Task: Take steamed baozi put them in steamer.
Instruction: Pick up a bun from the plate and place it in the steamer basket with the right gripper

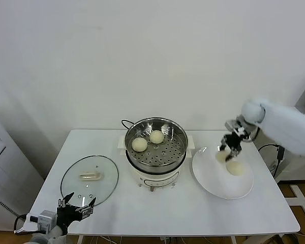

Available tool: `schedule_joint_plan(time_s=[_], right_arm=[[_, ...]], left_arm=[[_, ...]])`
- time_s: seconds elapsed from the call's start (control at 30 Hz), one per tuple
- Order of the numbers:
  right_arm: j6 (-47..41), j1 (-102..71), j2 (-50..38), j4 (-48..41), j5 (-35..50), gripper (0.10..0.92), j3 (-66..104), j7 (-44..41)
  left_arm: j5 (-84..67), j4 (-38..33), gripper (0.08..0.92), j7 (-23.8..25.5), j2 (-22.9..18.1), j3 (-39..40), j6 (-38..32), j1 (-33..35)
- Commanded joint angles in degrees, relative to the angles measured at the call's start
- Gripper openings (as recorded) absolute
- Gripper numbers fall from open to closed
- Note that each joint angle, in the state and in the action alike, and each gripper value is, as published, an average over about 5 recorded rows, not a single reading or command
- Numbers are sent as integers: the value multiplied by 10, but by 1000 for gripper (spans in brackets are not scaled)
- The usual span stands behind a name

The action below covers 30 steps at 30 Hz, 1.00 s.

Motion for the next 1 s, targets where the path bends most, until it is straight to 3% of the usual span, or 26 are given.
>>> schedule_joint_plan(time_s=[0.03, 0.57, 1.0], right_arm=[[97, 105, 79, 1, 30, 450, 26, -8], [296, 61, 215, 19, -21, 450, 55, 13], [401, 10, 224, 87, -133, 450, 60, 27]], left_arm=[[0, -2, 823, 0, 3, 0, 0, -2], [-9, -2, 823, -1, 8, -2, 0, -7], [-15, -1, 823, -1, 14, -6, 0, -8]])
